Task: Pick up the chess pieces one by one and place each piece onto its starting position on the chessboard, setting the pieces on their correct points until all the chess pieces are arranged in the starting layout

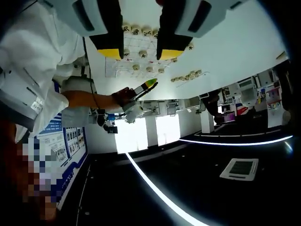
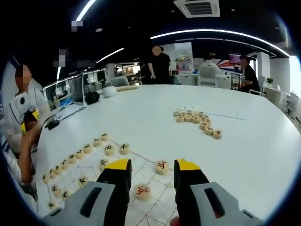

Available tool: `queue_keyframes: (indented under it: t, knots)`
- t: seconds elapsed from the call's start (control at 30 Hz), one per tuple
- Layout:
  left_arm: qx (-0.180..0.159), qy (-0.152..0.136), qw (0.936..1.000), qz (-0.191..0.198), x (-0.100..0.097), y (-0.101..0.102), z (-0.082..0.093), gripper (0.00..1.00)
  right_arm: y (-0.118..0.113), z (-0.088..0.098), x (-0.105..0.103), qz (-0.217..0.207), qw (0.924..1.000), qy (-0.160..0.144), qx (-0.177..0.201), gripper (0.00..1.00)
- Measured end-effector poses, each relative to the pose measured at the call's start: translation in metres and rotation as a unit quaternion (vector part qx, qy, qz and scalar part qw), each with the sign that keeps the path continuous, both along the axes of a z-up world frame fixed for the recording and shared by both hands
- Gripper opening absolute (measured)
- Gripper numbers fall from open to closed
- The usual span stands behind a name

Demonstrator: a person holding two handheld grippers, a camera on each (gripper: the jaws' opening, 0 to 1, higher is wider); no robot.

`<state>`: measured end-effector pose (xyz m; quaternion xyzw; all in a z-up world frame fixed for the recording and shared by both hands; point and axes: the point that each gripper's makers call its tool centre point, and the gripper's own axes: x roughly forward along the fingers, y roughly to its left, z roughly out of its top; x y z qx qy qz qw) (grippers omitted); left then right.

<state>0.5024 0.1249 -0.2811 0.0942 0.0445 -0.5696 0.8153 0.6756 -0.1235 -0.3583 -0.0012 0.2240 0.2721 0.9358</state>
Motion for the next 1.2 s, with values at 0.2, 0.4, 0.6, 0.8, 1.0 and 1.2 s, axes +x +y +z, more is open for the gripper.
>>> queue_keyframes:
  t: [0.2,0.4,0.6,0.8,1.0,1.2]
  knots:
    - [0.009,0.007,0.9999,0.007,0.003,0.003,-0.006,0.29,0.011,-0.009,0.046,-0.016,0.9997,-0.011,-0.017,0.36]
    - [0.0,0.009,0.9999,0.014,0.006,0.007,-0.004,0.29,0.024,-0.016,0.103,-0.027,0.9987,-0.019,-0.039,0.37]
    - [-0.004,0.007,0.9999,0.015,0.006,0.008,-0.002,0.29,0.03,-0.041,0.145,-0.049,0.9962,-0.014,-0.071,0.37]
    - [-0.003,0.007,0.9999,0.015,0.007,0.009,-0.003,0.29,0.027,-0.046,0.173,-0.086,0.9927,-0.023,-0.082,0.36]
    - [-0.004,0.008,0.9999,0.014,0.008,0.007,-0.003,0.29,0.027,-0.046,0.188,-0.103,0.9915,-0.02,-0.077,0.34]
    - [0.0,0.008,0.9999,0.013,0.009,0.005,-0.005,0.29,0.022,-0.038,0.198,-0.129,0.9903,-0.035,-0.038,0.18]
